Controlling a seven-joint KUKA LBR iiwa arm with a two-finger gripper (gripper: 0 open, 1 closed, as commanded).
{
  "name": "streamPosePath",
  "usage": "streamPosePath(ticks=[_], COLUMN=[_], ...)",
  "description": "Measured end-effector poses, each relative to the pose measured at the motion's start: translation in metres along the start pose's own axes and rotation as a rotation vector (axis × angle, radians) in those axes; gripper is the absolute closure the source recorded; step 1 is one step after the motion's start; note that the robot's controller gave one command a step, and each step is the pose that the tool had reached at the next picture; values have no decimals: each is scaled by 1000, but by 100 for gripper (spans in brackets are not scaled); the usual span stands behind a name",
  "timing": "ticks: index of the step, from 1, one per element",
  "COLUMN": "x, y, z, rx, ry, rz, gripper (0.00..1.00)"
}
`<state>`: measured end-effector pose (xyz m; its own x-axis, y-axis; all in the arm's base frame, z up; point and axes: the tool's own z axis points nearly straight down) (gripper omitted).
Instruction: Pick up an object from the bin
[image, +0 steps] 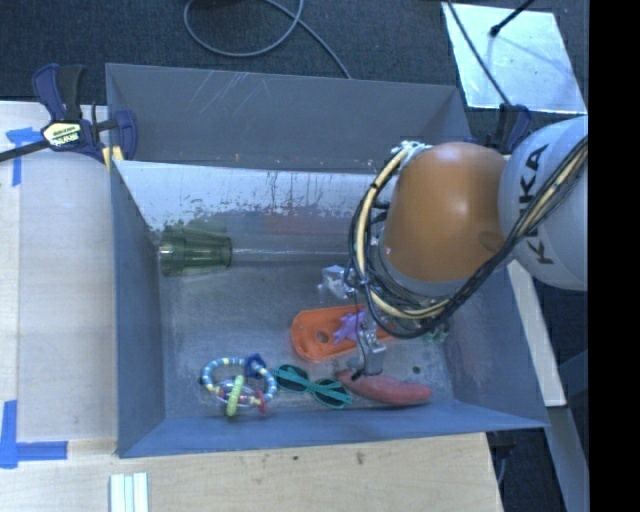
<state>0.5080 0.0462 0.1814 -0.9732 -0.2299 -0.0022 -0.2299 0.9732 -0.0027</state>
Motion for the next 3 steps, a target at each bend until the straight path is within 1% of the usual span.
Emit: streamPosePath(ticks=[1,2,3], x=[-4,-9,-42], y=[19,-7,-20], z=[38,64,85], rx=[-2,-3,1], ry=[-4,-1,-7], rz=[-168,-119,-215], gripper=[0,0,0])
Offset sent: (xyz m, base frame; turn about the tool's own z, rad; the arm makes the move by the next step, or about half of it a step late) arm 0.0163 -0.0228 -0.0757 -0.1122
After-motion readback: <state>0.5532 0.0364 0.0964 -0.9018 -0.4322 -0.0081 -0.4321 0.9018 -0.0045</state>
